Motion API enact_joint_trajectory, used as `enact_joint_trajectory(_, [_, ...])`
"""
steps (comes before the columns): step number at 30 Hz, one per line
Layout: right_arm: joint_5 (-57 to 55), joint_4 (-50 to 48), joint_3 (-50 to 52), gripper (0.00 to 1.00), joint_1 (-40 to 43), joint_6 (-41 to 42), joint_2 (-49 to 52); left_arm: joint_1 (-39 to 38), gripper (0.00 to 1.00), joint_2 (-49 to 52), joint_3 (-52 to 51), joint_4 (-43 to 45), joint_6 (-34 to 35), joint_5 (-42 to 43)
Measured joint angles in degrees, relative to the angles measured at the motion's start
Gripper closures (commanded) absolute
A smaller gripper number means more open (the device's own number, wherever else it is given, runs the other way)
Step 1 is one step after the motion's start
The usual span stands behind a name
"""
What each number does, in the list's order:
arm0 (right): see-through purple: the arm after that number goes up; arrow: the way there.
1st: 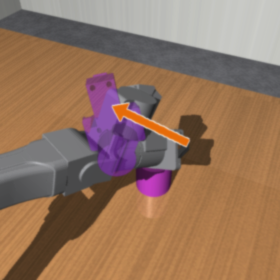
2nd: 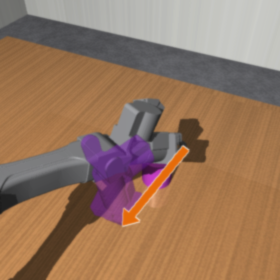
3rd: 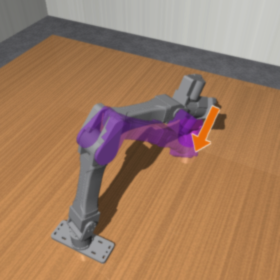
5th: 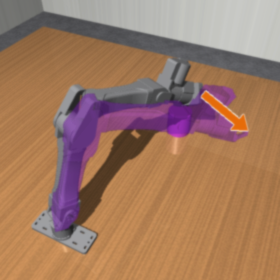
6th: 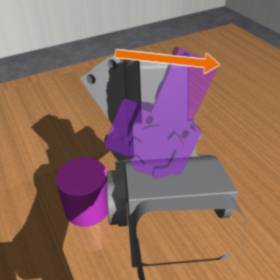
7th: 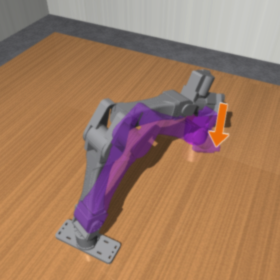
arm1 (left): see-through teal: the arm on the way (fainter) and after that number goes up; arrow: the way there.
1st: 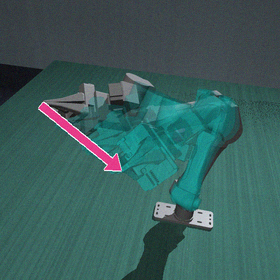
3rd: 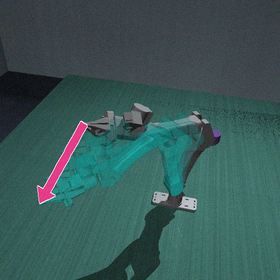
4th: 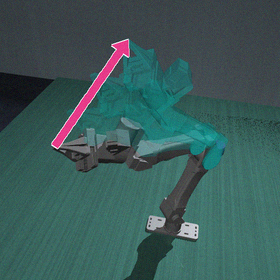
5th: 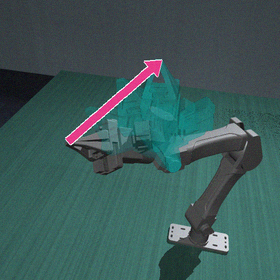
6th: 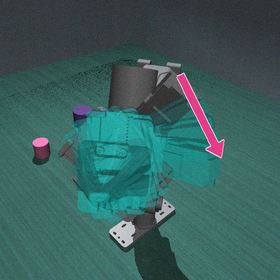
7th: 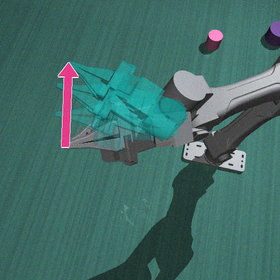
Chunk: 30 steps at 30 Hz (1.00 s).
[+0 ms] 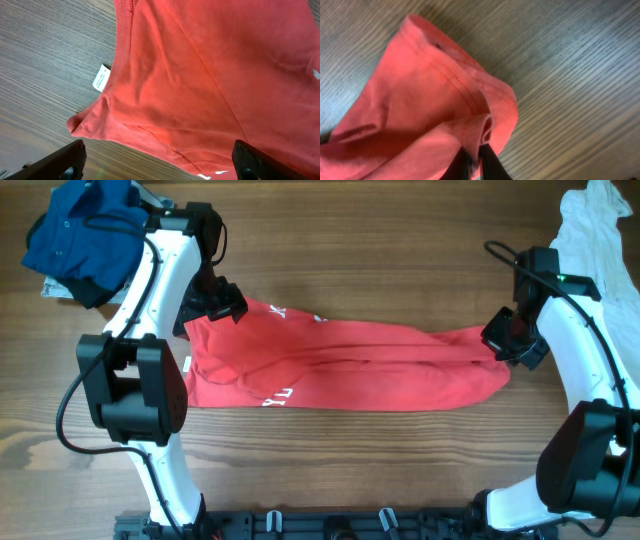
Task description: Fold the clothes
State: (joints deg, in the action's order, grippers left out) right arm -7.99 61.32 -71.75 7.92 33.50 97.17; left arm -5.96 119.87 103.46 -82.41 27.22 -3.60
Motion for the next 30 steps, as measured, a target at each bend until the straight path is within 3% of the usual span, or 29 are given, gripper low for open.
enact_joint_trajectory(6, [4.0,-1.1,0.0,0.11,0.2,-5.2,0.0,0.0,0.07,0.0,0.0,0.0,0.0,0.0])
enact_joint_trajectory(9, [8.3,-3.0,0.0,0.13,0.2,-6.6,0.0,0.0,0.14,0.0,0.0,2.6,-0.6,1.2])
enact_joint_trajectory(10, [11.8,-4.8,0.0,0.19,0.2,-9.2,0.0,0.0,0.17,0.0,0.0,4.6,-1.9,3.7])
enact_joint_trajectory(11, [14.4,-6.0,0.0,0.36,0.2,-10.9,0.0,-0.2,0.28,0.0,0.0,5.8,-3.7,6.1])
enact_joint_trajectory(12, [16.2,-6.3,0.0,0.60,0.2,-12.0,0.0,-0.8,0.51,0.0,0.0,6.5,-5.2,8.3])
enact_joint_trajectory(14, [18.4,-6.3,0.0,0.90,0.2,-13.7,0.0,-2.5,0.93,0.0,0.0,6.6,-7.1,10.9])
enact_joint_trajectory(15, [18.8,-6.3,0.0,0.95,0.2,-13.9,0.0,-3.2,0.96,0.0,0.0,6.7,-7.5,11.7])
enact_joint_trajectory(22, [22.0,-11.8,7.5,0.96,0.2,-14.4,0.1,-8.0,0.96,5.4,-5.2,10.4,-8.2,13.7])
enact_joint_trajectory(30, [22.5,-23.2,18.5,0.96,0.2,-11.8,0.1,-5.4,0.96,4.0,-16.7,18.8,-6.0,18.0])
